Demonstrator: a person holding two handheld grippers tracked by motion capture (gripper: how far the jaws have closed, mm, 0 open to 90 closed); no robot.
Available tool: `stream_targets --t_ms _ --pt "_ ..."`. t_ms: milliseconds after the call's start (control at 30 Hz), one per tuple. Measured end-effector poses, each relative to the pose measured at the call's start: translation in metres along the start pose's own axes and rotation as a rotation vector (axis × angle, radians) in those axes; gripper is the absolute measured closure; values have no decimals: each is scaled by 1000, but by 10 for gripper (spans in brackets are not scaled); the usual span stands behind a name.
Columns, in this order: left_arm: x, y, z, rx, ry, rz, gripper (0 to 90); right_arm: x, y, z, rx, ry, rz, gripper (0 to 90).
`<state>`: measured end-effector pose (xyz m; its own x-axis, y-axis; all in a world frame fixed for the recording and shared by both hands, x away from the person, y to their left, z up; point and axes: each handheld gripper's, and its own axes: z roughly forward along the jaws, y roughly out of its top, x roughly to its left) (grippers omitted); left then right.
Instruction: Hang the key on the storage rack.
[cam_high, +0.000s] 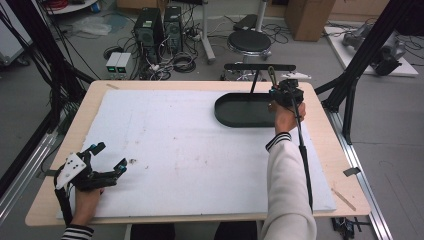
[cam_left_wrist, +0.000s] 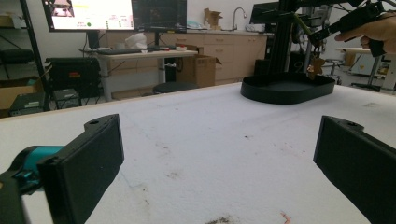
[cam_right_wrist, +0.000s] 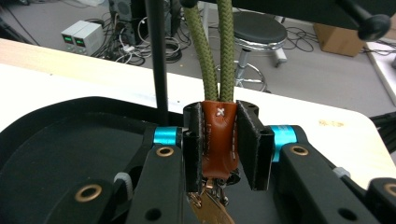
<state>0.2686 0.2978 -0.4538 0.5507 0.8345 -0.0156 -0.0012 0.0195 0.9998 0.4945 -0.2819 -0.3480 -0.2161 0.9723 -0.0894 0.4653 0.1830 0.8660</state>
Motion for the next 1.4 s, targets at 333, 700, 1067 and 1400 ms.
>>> stream_targets --t_ms 333,700,1067,1400 --pt "0 0 0 -1 0 0 21 0 -1 3 10 13 11 284" --pt "0 0 0 -5 1 3 20 14 -5 -49 -127 220 -44 3" --pt "-1 0 0 1 3 11 21 18 -70 -121 -401 459 -79 3" --pt "-3 0 0 -2 13 23 21 24 -139 -132 -470 499 -114 3"
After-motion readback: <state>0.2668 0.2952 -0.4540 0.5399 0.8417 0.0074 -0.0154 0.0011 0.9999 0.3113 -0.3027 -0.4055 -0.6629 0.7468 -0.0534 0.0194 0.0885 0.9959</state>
